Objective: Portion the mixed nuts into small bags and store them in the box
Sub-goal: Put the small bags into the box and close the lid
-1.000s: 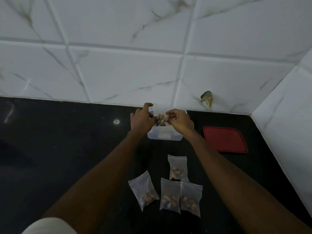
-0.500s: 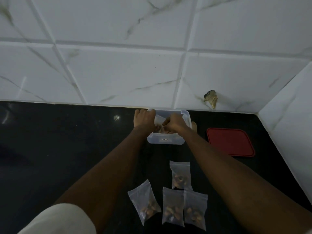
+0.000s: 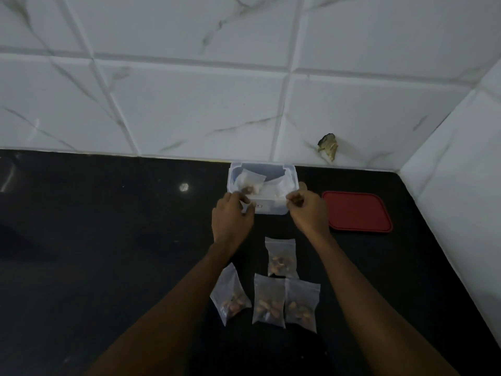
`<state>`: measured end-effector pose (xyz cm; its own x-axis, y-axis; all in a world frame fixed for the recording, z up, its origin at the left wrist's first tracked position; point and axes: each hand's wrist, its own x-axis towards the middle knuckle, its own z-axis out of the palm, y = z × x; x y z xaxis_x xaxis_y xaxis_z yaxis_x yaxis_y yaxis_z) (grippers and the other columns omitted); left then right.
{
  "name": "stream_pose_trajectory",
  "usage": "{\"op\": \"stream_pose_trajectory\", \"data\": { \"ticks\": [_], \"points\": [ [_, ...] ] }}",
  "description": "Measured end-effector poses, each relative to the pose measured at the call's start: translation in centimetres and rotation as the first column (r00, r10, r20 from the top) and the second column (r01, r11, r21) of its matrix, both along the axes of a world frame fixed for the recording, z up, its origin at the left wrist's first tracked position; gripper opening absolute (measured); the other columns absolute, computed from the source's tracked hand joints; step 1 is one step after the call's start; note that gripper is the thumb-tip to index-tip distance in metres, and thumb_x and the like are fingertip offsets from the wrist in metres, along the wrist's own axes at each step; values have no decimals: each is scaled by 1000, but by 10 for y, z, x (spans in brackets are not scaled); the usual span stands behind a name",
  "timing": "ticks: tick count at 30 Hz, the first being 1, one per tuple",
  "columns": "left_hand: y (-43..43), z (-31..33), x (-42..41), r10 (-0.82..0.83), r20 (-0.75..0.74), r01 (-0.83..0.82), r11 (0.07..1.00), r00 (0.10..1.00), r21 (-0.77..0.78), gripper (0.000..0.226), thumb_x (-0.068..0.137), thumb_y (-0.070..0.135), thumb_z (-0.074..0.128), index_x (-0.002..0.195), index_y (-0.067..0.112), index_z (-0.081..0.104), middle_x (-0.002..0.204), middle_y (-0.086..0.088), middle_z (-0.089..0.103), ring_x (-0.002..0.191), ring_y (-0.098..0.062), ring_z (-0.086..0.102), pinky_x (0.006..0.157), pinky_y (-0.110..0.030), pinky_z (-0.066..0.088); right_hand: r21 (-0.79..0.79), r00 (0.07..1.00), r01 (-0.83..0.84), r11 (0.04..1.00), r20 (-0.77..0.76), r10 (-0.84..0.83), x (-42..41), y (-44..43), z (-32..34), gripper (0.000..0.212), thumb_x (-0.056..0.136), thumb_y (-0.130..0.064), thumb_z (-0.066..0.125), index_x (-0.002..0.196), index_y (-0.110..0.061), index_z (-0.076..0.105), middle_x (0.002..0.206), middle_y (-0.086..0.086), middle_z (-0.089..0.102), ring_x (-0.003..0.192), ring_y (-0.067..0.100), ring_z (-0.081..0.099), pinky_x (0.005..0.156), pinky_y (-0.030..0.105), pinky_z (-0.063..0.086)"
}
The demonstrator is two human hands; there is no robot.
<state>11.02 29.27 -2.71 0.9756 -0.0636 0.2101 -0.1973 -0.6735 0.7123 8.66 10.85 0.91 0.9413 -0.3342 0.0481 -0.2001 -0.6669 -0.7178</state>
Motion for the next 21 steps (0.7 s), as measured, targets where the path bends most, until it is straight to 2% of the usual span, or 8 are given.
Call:
{"op": "stream_pose_trajectory", "data": {
  "ticks": [2,5,9,11,14,16,18,21],
  "points": [
    [-1,-12,-9,-75,-191,85,995,979,45,19,89,39,64,96,22,64,101,2,63,88,-8,60,81,-31,54,10,995,-6,1000,-103,7,-22,-6,-10,6,92,-13,64,97,-14,68,91,-1,67,73,1,56,58,10,37],
    [-5,-24,-20,-171,-440,253,958,882,135,27,89,52,59,95,26,67,104,2,62,90,-9,60,85,-36,54,25,988,38,999,-148,-34,-50,-13,-27,9,91,-12,64,96,-18,70,93,-4,67,85,8,62,68,16,42],
    [-14,-33,-38,-176,-529,316,930,830,187,30,79,57,61,87,30,70,105,-1,62,102,-17,58,88,-43,52,-32,929,-46,998,-369,31,-72,-16,-45,16,92,-21,61,106,-19,67,106,0,68,97,17,63,75,23,42],
    [-20,-36,-46,-166,-531,300,937,831,178,23,76,55,64,83,34,67,105,-1,62,105,-19,56,89,-43,52,-15,921,-77,997,-385,65,-78,-13,-48,21,91,-19,62,112,-17,63,107,3,68,99,19,63,76,25,44],
    [-28,-35,-52,-176,-544,228,973,820,29,14,79,42,71,83,30,66,99,-1,66,96,-18,62,85,-38,54,119,934,-54,991,-346,92,-81,-9,-49,26,90,-12,63,116,-16,59,106,4,66,97,18,62,79,28,48],
    [-31,-30,-56,-193,-560,107,977,806,-182,14,83,29,71,93,19,66,97,-5,68,89,-18,65,78,-34,55,274,958,11,962,-278,69,-84,-6,-48,24,89,-8,65,110,-14,57,99,2,64,93,16,60,76,26,48],
    [-31,-23,-58,-240,-547,12,922,802,-387,12,87,24,69,95,18,63,99,-10,68,85,-18,65,70,-31,53,426,987,52,903,-162,19,-87,-3,-45,21,86,-3,68,101,-13,56,95,3,63,92,17,60,75,24,48],
    [-26,-11,-58,-294,-466,-3,844,834,-537,11,91,22,67,96,16,60,100,-13,68,83,-19,65,66,-30,51,530,996,-35,847,-56,76,-90,-2,-36,21,88,-4,69,101,-14,57,103,1,64,98,10,61,79,24,51]
  ]
}}
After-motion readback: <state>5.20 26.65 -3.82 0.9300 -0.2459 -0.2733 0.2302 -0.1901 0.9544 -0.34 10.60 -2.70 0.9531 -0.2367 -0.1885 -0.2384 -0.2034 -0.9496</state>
